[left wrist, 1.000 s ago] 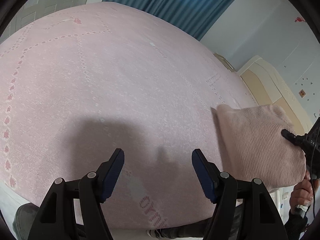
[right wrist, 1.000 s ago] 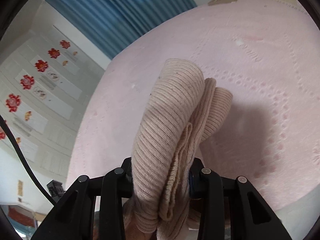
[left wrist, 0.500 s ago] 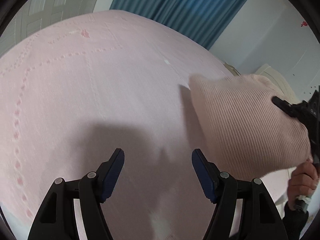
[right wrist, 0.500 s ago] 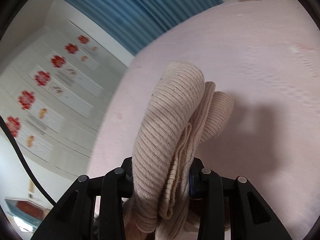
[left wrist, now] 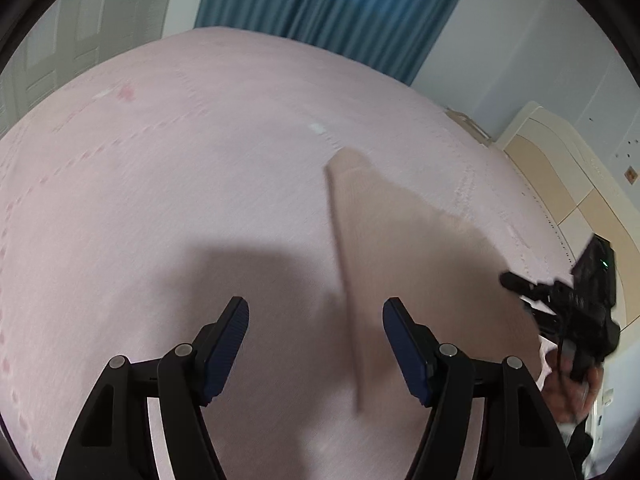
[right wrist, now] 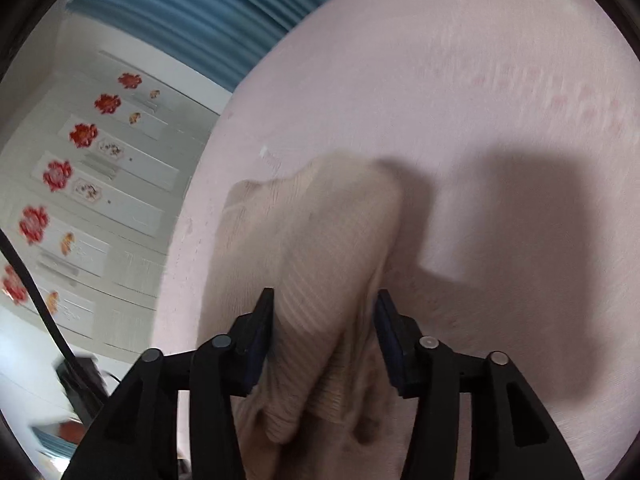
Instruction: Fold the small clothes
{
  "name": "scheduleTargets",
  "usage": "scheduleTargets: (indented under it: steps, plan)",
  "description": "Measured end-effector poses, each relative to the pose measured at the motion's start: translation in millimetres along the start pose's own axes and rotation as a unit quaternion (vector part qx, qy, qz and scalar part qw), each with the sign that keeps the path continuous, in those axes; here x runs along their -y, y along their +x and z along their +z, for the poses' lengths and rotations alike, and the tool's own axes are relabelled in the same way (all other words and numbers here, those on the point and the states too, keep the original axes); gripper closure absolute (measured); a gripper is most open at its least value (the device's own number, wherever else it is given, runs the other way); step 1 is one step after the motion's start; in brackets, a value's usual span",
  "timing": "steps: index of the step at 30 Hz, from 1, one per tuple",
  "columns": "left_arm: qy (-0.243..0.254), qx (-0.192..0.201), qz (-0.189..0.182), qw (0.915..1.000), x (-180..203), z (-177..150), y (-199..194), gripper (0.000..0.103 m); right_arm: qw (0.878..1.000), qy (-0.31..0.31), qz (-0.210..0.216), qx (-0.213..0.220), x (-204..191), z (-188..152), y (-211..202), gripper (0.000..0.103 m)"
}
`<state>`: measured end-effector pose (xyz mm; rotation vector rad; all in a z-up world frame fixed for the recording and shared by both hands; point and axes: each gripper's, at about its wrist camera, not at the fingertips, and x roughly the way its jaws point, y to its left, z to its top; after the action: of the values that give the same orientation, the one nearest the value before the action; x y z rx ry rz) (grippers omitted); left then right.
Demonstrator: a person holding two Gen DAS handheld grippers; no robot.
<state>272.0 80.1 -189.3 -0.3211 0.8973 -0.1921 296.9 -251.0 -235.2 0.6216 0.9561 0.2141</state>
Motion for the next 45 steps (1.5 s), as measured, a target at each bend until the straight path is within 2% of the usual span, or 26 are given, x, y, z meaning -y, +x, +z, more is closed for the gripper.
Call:
scheduleTargets:
  steps: [1, 3, 4, 7, 8, 10, 12, 13, 14, 15, 16, 17, 19, 21, 23, 24, 26, 28, 31, 32, 35, 37, 39, 41, 43, 45]
  plan:
    - [0.001, 0.0, -0.001, 1.0, 4.9, 3.0, 2.6, 0.035, 0.999, -0.033, -0.014, 0.016, -5.1, 0.3, -9.1, 0.052]
    - [0.002, 0.004, 0.002, 1.0, 16.5, 15.9, 14.0, 0.035, 0.997, -0.059, -0.011, 0.039, -8.7, -5.1, -24.3, 0.052]
    - [0.003, 0.007, 0.006, 1.0, 21.7, 21.7, 20.3, 0.035, 0.997, -0.064, 0.007, 0.047, -9.1, -7.6, -31.4, 0.052]
    - [0.007, 0.015, 0.017, 0.9997, 32.2, 31.7, 36.3, 0.035, 0.994, -0.079, 0.069, 0.036, -20.8, -16.5, -41.2, 0.052]
    - [0.008, 0.016, 0.02, 0.9996, 33.4, 31.7, 39.3, 0.035, 0.993, -0.088, 0.071, 0.034, -25.6, -19.8, -40.6, 0.052]
    - [0.006, 0.018, 0.019, 0.9996, 31.7, 27.4, 46.5, 0.035, 0.992, -0.113, 0.048, 0.025, -34.6, -27.2, -30.8, 0.052]
    - [-0.002, 0.029, 0.005, 0.9996, 27.2, 21.4, 46.3, 0.035, 0.991, -0.132, -0.01, 0.016, -42.1, -36.9, -14.4, 0.053]
    - [-0.003, 0.029, 0.002, 0.9996, 27.2, 21.8, 47.6, 0.035, 0.989, -0.141, -0.038, 0.002, -43.6, -39.9, -2.7, 0.057]
    - [-0.004, 0.026, -0.002, 0.9997, 27.4, 22.3, 48.4, 0.035, 0.988, -0.145, -0.042, -0.011, -44.6, -41.5, 6.3, 0.071]
    - [-0.006, 0.025, -0.011, 0.9996, 27.7, 23.5, 49.0, 0.035, 0.989, -0.143, -0.032, -0.011, -41.3, -44.3, 4.2, 0.079]
    - [-0.01, 0.026, -0.019, 0.9994, 28.2, 24.7, 49.1, 0.035, 0.989, -0.144, -0.018, 0.009, -43.3, -45.4, -1.2, 0.088]
    - [-0.011, 0.026, -0.022, 0.9993, 28.7, 25.3, 48.8, 0.035, 0.988, -0.152, -0.007, 0.031, -45.8, -47.2, -9.3, 0.089]
    - [-0.005, 0.033, -0.02, 0.9992, 29.4, 24.5, 48.6, 0.035, 0.982, -0.169, 0.042, 0.074, -49.1, -45.9, -33.4, 0.09]
    - [-0.002, 0.034, -0.013, 0.9993, 28.2, 23.3, 50.3, 0.035, 0.982, -0.151, 0.068, 0.09, -36.9, -44.8, -44.6, 0.09]
    - [-0.006, 0.024, -0.022, 0.9995, 25.9, 23.1, 55.2, 0.035, 0.989, -0.135, 0.023, 0.063, -24.8, -36.9, -29.3, 0.09]
    - [-0.012, 0.015, -0.03, 0.9994, 25.1, 23.2, 58.2, 0.035, 0.991, -0.127, -0.017, 0.032, -16.5, -35.4, -12.0, 0.089]
    - [-0.021, 0.0, -0.038, 0.9991, 24.9, 22.9, 64.3, 0.035, 0.993, -0.107, -0.043, -0.002, -8.8, -29.8, 10.7, 0.088]
    - [-0.018, -0.007, -0.029, 0.9994, 27.9, 20.9, 69.2, 0.035, 0.993, -0.107, -0.041, 0.014, -12.7, -23.6, 5.6, 0.081]
    - [-0.002, -0.023, -0.009, 0.9997, 33.7, 19.3, 77.1, 0.035, 0.989, -0.116, -0.059, 0.07, -16.2, -16.2, -16.5, 0.068]
    - [0.001, -0.027, -0.008, 0.9996, 35.1, 18.7, 78.9, 0.035, 0.988, -0.11, -0.068, 0.091, -15.3, -14.4, -21.7, 0.068]
    - [0.006, -0.034, -0.005, 0.9994, 37.0, 16.5, 81.5, 0.035, 0.987, -0.092, -0.062, 0.116, -15.7, -13.7, -27.2, 0.068]
    - [0.011, -0.035, 0.002, 0.9993, 38.9, 15.0, 83.0, 0.034, 0.987, -0.093, -0.034, 0.131, -19.8, -17.0, -32.3, 0.068]
    - [0.026, -0.035, 0.01, 0.999, 42.9, 13.4, 84.1, 0.034, 0.985, -0.118, -0.019, 0.124, -34.1, -16.9, -21.3, 0.068]
    - [0.037, -0.033, 0.016, 0.9986, 44.2, 11.4, 82.7, 0.034, 0.984, -0.15, -0.027, 0.098, -42.8, -23.0, -5.0, 0.068]
    - [0.039, -0.034, 0.017, 0.9985, 44.3, 10.4, 83.7, 0.034, 0.979, -0.173, -0.082, 0.066, -45.8, -27.0, 19.8, 0.068]
    - [0.038, -0.037, 0.012, 0.9985, 43.8, 9.6, 84.7, 0.033, 0.976, -0.178, -0.106, 0.066, -44.0, -31.0, 28.4, 0.071]
